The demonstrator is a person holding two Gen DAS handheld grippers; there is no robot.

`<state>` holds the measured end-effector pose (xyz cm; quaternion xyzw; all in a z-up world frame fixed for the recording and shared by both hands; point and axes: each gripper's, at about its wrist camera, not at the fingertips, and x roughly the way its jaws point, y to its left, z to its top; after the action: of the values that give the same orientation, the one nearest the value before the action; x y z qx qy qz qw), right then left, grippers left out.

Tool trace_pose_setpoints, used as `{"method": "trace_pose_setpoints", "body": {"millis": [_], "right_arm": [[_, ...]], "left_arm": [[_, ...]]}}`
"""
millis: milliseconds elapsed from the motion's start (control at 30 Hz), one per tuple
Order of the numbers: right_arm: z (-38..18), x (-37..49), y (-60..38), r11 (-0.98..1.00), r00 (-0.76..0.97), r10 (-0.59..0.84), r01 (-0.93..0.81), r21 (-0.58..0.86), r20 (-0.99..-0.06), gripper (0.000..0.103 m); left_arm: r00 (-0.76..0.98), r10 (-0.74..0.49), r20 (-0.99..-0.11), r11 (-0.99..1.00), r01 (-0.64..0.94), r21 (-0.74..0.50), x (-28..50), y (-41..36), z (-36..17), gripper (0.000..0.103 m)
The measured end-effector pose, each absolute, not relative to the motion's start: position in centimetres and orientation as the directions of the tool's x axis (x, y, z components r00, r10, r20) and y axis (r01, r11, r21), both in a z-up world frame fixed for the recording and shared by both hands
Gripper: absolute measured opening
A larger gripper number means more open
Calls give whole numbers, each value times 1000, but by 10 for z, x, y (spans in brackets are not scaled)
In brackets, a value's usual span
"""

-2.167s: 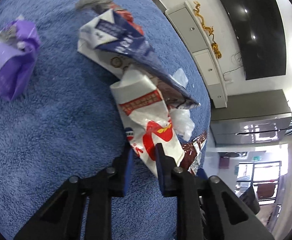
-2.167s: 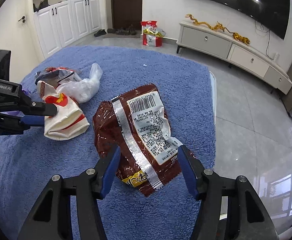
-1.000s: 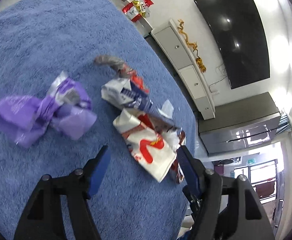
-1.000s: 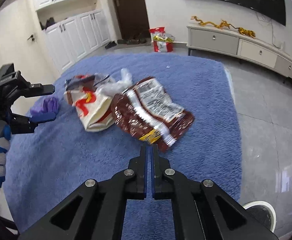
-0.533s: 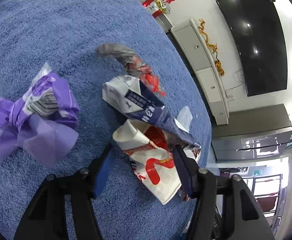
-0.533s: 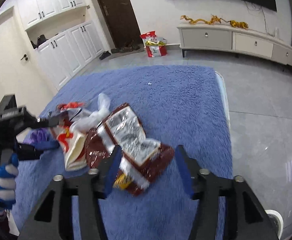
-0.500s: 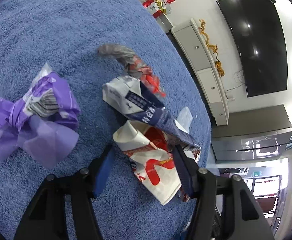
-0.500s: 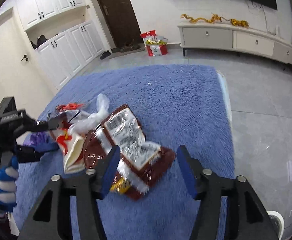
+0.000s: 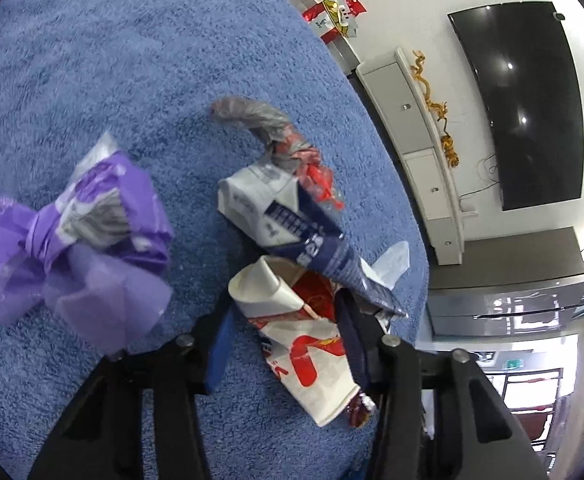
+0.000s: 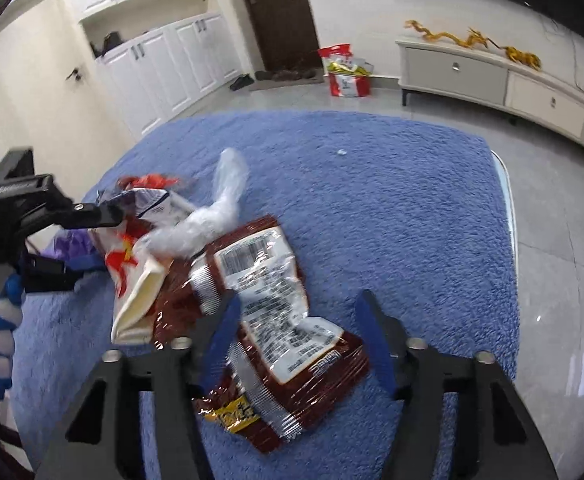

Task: Collect trash
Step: 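Grasp the white-and-red paper bag with the left tool while the right tool grasps the brown wrapper, then carry paper bag and brown wrapper to the bin and open both tools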

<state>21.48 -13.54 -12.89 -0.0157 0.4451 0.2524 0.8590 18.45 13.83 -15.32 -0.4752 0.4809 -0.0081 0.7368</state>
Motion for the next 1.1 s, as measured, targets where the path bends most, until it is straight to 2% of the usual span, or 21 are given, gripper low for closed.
{"method": "trace_pose_setpoints", "body": {"millis": [133, 433, 500, 533, 567, 733, 900, 1067, 1100], "right_arm": [[-129, 201, -135, 855, 455, 440, -476, 206, -774, 50], [-129, 157, -135, 814, 396, 485, -530, 237, -780, 51], [-130, 147, -132, 810, 388, 488, -536, 239, -782, 48], [-130, 140, -130, 808, 389, 485, -541, 232, -784, 42], [-131, 137, -129, 809, 386, 484, -540, 233, -786, 29], [-131, 120, -129, 817, 390, 474, -529, 229, -789, 12], [-117, 99, -134, 838, 446, 461, -504, 211, -767, 12], [-96, 71, -141, 845, 490, 453, -502, 184, -745, 12], [-93, 66, -141, 847, 498, 451, -500, 180, -740, 12]], "left_arm": [[535, -499, -682, 520, -444, -730, 175, 144, -158, 42], [547, -514, -661, 520, -414, -747, 156, 150, -158, 38], [554, -514, -655, 521, -404, -751, 151, 155, -158, 37], [557, -512, -654, 524, -401, -751, 149, 156, -156, 36], [559, -511, -653, 526, -398, -752, 153, 156, -153, 36], [574, -504, -645, 530, -384, -756, 133, 164, -145, 34], [601, -506, -619, 534, -345, -772, 114, 173, -128, 26], [616, -506, -604, 549, -310, -776, 98, 181, -112, 24], [617, -513, -597, 547, -301, -781, 94, 181, -110, 18]]}}
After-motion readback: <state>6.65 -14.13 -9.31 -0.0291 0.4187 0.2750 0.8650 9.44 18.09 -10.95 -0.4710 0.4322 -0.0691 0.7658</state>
